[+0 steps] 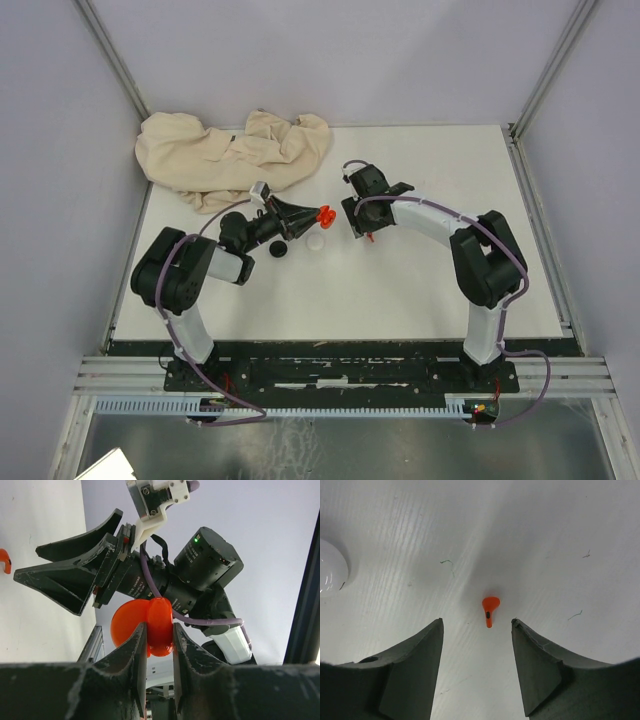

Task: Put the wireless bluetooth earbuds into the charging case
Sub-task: Pick up the earbud from the center of the board.

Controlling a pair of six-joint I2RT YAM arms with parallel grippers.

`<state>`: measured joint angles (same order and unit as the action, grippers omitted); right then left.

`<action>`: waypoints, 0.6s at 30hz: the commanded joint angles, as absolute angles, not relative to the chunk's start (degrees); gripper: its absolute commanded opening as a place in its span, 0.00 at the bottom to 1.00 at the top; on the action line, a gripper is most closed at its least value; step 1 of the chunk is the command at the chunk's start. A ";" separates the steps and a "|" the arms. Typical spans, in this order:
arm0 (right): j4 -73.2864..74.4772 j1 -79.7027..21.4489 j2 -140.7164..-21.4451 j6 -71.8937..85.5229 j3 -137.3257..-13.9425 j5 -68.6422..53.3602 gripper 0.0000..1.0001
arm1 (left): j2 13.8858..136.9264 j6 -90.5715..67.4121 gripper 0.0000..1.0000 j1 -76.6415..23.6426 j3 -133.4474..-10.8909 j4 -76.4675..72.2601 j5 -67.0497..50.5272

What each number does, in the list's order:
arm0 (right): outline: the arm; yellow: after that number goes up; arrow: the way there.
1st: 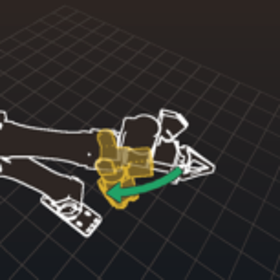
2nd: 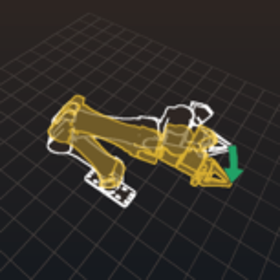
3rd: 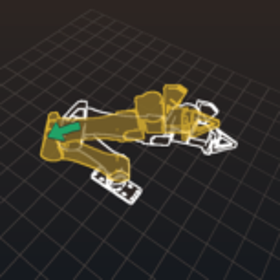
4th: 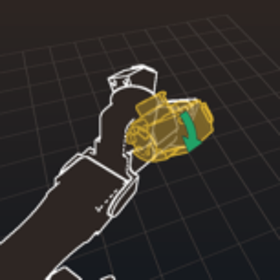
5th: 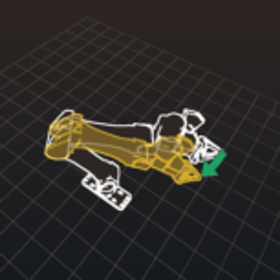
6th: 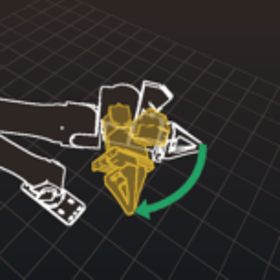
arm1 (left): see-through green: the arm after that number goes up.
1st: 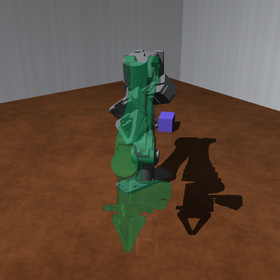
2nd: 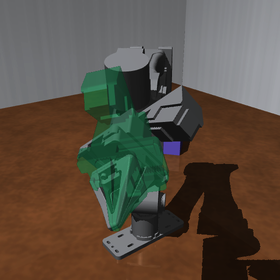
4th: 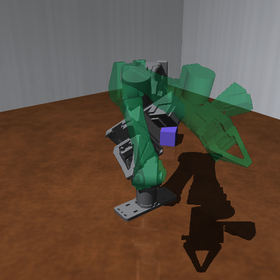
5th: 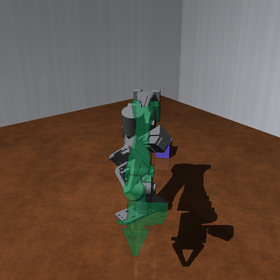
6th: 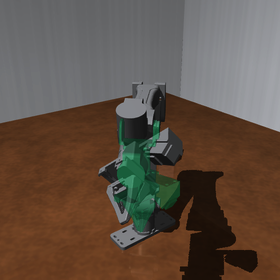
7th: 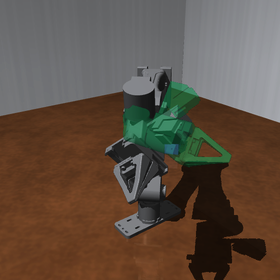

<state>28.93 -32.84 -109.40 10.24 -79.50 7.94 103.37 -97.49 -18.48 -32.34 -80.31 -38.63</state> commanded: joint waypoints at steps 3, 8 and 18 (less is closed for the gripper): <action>28.85 -31.75 -111.16 10.39 -82.34 5.57 0.64 | 101.29 -92.72 0.03 -18.53 -32.65 -79.11 -41.07; 28.25 -30.82 -112.47 10.44 -82.03 3.62 0.61 | 101.65 -92.90 0.03 -18.54 -32.66 -79.45 -41.11; 26.45 -29.11 -114.10 10.13 -81.40 1.31 0.57 | 101.91 -92.90 0.03 -18.54 -32.76 -79.37 -41.16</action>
<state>28.93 -29.65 -113.38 10.22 -79.92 2.74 103.00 -96.44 -18.48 -32.34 -77.95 -39.66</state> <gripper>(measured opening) 0.578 0.295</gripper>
